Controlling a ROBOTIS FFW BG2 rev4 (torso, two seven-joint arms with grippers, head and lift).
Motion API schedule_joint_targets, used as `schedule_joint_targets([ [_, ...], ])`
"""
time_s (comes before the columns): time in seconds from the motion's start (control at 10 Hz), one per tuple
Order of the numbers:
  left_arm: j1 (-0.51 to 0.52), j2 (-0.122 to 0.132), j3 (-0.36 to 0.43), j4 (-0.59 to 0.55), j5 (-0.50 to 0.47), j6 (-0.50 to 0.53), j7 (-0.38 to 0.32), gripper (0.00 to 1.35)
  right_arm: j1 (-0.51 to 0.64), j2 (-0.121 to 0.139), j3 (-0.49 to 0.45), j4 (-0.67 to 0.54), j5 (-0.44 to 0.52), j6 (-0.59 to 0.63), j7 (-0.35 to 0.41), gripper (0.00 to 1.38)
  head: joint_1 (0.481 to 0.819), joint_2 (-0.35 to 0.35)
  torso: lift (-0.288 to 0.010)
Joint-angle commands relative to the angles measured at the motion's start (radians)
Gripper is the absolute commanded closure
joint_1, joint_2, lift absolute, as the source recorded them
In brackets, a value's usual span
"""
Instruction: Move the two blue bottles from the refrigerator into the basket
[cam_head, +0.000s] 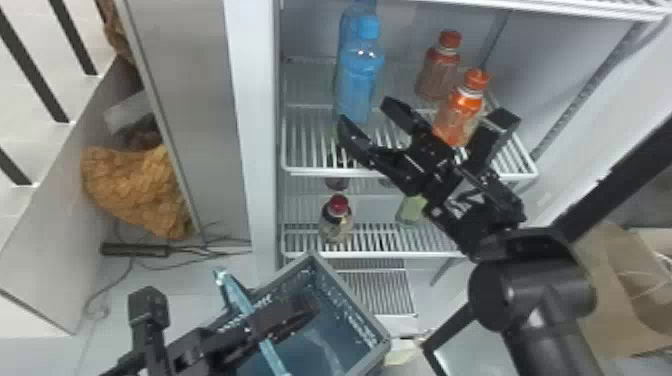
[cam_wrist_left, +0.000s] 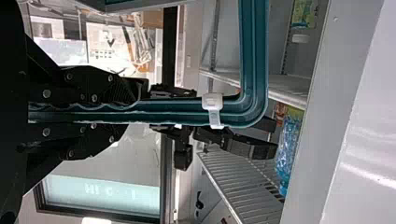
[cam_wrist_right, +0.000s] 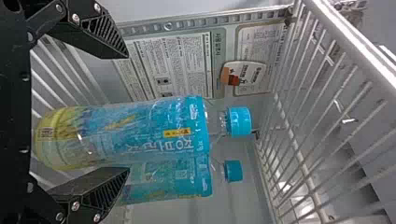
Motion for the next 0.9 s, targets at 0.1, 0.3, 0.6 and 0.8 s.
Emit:
schedule_joint_targets([
  [0.1,0.0,0.0,0.0,0.0,0.0,0.0,0.002,1.2,-0.058,0.001,0.022,0.039,0.019,0.038,-0.013,0.19,0.695,-0.128,-0.01],
  [0.3,0.0,0.0,0.0,0.0,0.0,0.0,0.002,1.2,-0.085,0.003,0.036,0.066,0.027,0.048,-0.027,0.19,0.695,-0.119,-0.01],
  [0.6,0.0,0.0,-0.002,0.0,0.0,0.0,0.002,1.2,-0.126,0.01,0.054,0.098,0.045,0.052,-0.051,0.19,0.695,-0.11,-0.01],
  [0.8,-0.003,0.0,-0.002,0.0,0.0,0.0,0.002,1.2,-0.141,0.015,0.054,0.11,0.059,0.06,-0.067,0.2,0.695,-0.109,-0.01],
])
